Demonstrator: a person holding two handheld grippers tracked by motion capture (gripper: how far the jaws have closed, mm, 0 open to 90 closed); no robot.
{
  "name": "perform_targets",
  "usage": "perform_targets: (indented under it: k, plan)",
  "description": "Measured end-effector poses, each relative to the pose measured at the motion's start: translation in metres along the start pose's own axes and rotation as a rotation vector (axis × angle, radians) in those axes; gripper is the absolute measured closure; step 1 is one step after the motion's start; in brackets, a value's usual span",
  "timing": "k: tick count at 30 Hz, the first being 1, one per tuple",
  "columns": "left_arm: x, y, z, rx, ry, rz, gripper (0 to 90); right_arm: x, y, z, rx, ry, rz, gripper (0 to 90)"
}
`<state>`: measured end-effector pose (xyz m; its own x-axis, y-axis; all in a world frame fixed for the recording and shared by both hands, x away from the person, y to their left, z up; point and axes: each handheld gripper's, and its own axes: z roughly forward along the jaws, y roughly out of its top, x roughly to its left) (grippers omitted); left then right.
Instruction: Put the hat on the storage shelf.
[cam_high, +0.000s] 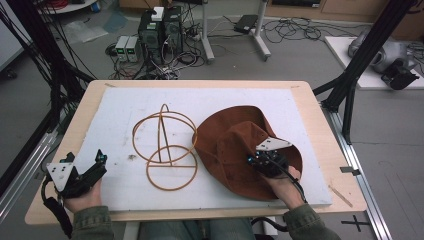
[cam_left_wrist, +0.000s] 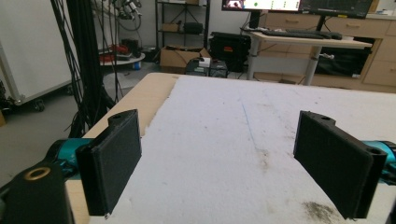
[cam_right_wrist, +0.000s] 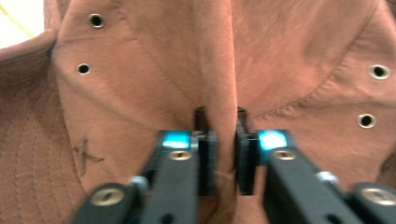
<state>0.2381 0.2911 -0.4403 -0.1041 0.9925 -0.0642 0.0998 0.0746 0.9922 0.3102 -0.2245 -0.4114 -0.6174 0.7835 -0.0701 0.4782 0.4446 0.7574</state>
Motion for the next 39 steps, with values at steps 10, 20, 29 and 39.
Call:
perform_targets:
  k: [10,20,29,39]
  plan:
    - [-0.008,0.000,0.004,-0.002,-0.041,0.017,15.4,0.000,-0.003,-0.011,-0.124,-0.053,0.020,87.6]
    - [-0.009,-0.001,0.006,-0.002,-0.047,0.008,15.4,-0.008,-0.007,-0.037,-0.412,-0.105,0.085,87.5]
    - [-0.009,-0.001,0.005,0.002,-0.049,0.001,15.4,-0.001,-0.010,-0.058,-0.672,-0.165,0.046,87.3]
    - [-0.009,-0.001,0.005,-0.005,-0.048,-0.007,15.4,-0.005,-0.008,-0.064,-0.712,-0.151,0.076,87.2]
